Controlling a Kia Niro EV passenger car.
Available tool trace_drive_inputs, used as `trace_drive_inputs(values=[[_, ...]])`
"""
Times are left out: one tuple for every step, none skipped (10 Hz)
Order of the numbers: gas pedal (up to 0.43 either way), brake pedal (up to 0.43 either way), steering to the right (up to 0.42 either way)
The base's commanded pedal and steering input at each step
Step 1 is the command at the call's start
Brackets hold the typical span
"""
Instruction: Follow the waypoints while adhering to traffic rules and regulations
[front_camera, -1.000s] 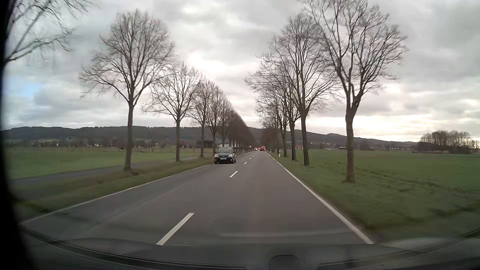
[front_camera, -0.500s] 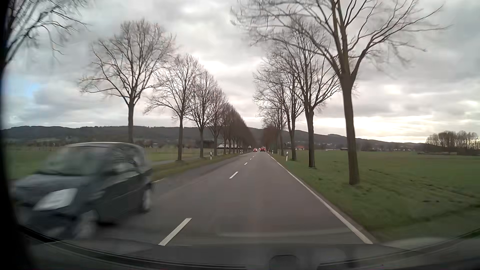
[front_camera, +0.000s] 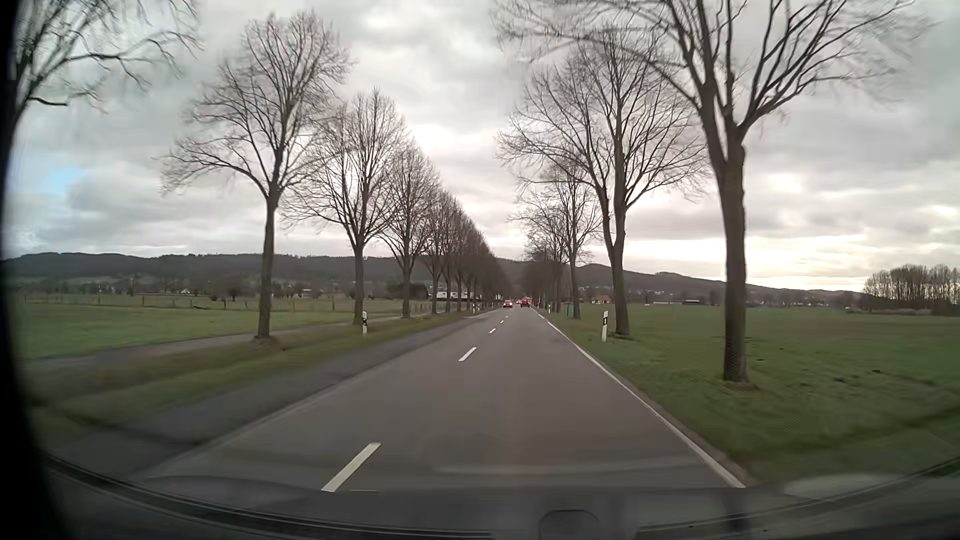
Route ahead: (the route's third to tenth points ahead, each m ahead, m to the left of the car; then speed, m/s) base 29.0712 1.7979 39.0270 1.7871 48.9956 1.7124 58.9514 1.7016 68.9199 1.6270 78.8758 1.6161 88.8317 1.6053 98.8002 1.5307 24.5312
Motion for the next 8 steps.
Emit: trace_drive_inputs(values=[[0.220,0.000,0.008],[0.220,0.000,0.007],[0.220,0.000,0.006],[0.220,0.000,0.006],[0.220,0.000,0.006],[0.220,0.000,0.005],[0.209,0.000,0.005],[0.209,0.000,0.005]])
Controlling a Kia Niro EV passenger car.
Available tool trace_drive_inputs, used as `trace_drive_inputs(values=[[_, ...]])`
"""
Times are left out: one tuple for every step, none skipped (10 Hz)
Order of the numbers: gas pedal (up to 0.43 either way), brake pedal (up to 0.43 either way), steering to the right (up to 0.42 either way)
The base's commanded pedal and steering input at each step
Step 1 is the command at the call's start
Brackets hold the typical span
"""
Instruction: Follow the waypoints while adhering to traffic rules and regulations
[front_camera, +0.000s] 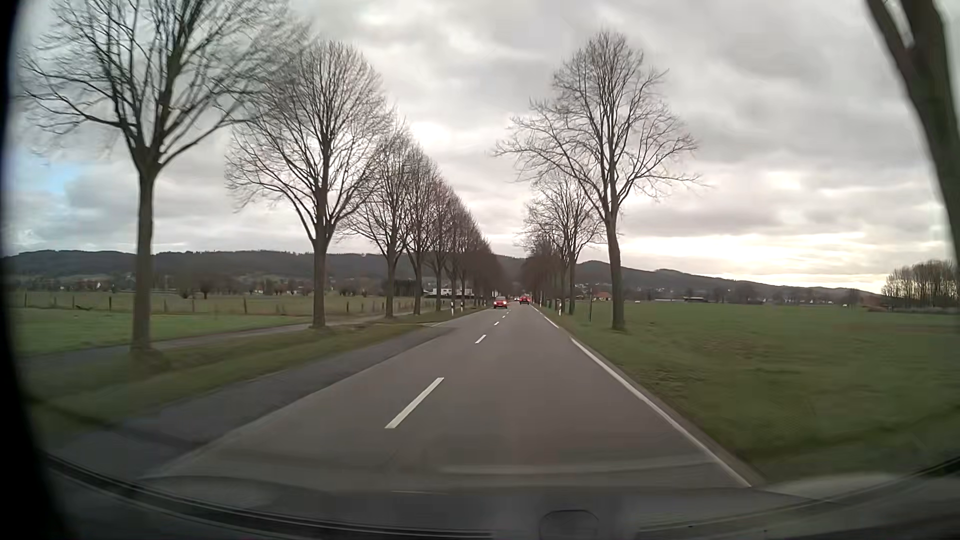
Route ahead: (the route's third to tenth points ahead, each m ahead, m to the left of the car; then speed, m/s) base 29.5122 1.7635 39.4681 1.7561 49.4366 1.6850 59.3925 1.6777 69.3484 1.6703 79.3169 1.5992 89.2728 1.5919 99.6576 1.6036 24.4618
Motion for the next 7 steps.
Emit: trace_drive_inputs(values=[[0.209,0.000,0.005],[0.197,0.000,0.005],[0.169,0.000,0.005],[0.169,0.000,0.005],[0.169,0.000,0.006],[0.177,0.000,0.007],[0.177,0.000,0.007]])
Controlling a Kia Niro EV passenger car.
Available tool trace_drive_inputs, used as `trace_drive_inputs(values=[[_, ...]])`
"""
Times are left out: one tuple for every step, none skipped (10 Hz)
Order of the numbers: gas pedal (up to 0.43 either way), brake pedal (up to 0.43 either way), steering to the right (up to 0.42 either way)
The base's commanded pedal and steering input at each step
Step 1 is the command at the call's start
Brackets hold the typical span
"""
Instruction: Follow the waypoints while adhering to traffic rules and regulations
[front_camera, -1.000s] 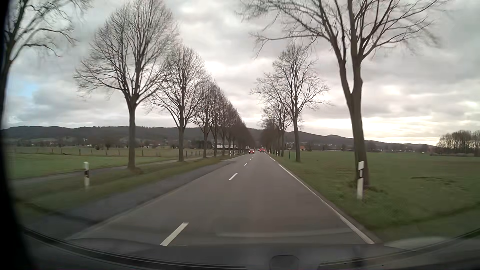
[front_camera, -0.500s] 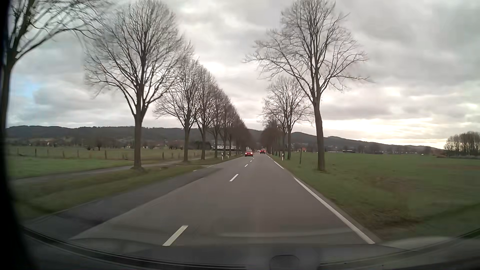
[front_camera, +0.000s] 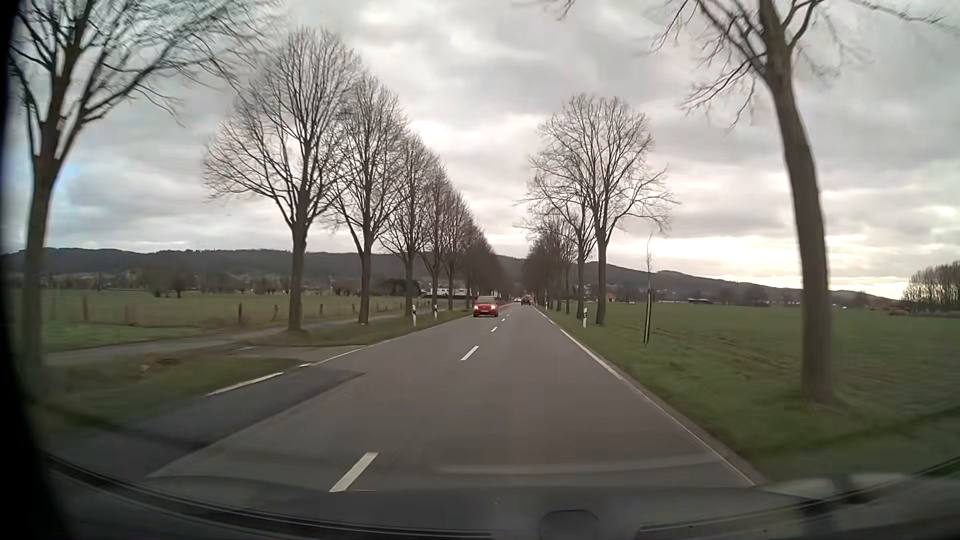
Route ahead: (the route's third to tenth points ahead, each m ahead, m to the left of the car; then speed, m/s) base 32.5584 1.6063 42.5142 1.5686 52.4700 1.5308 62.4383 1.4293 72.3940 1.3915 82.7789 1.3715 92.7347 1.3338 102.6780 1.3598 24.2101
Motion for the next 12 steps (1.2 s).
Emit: trace_drive_inputs(values=[[0.177,0.000,0.007],[0.189,0.000,0.006],[0.189,0.000,0.006],[0.189,0.000,0.007],[0.189,0.000,0.006],[0.189,0.000,0.007],[0.189,0.000,0.006],[0.189,0.000,0.006],[0.189,0.000,0.006],[0.189,0.000,0.006],[0.189,0.000,0.004],[0.189,0.000,0.004]])
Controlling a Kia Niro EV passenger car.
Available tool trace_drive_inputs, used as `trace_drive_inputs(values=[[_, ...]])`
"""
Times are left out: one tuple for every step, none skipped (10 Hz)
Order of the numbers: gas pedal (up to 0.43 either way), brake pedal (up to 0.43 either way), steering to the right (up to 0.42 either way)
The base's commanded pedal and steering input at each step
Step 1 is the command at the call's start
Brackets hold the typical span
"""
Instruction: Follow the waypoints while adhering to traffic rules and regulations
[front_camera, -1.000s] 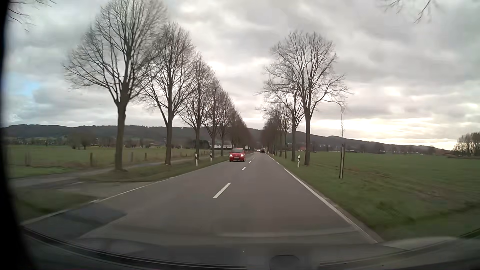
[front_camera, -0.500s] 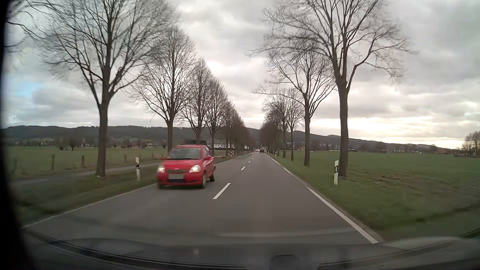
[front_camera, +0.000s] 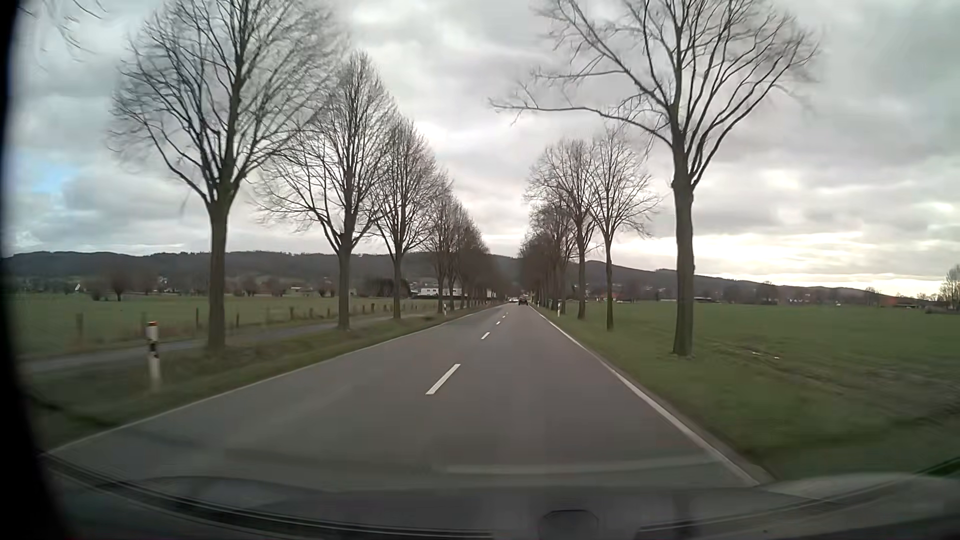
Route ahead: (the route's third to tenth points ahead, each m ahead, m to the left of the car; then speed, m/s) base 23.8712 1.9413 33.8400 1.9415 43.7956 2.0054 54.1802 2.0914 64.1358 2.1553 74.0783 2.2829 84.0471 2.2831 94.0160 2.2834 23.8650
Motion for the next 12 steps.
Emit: trace_drive_inputs(values=[[0.189,0.000,0.004],[0.197,0.000,0.005],[0.209,0.000,0.005],[0.209,0.000,0.005],[0.228,0.000,0.005],[0.228,0.000,0.005],[0.228,0.000,0.006],[0.228,0.000,0.005],[0.228,0.000,0.006],[0.228,0.000,0.005],[0.228,0.000,0.006],[0.228,0.000,0.005]])
